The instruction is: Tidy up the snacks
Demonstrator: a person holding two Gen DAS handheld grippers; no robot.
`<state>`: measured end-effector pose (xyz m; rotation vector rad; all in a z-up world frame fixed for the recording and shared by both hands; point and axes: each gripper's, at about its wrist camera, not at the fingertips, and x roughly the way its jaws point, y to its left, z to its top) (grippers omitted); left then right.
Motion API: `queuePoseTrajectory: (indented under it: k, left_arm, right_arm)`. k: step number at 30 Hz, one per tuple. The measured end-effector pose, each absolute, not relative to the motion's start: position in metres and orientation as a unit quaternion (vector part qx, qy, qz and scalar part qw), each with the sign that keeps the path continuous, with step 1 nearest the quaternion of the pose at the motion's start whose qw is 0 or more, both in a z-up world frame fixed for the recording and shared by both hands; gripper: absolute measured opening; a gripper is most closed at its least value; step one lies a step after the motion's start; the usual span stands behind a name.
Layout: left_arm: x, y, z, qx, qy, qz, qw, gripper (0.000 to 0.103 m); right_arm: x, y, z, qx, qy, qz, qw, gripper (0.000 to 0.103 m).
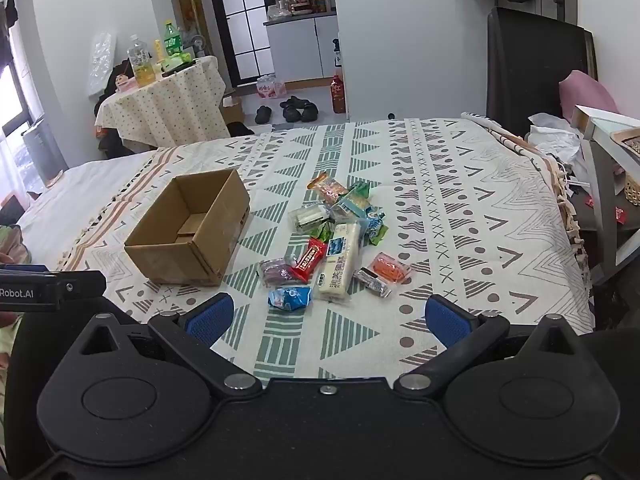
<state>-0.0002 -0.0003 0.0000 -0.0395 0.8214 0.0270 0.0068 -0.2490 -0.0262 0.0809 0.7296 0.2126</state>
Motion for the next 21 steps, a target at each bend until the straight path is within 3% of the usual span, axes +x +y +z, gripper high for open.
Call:
queuePoseTrajectory:
  k: [21]
  left_arm:
    - [0.0001, -0.0040, 0.0064, -0.023, 0.401, 0.013, 0.916, 0.103]
  right_arm:
    - [0.0067, -0.2484, -0.0214, 0.040, 0.354, 0.107, 0.928, 0.103]
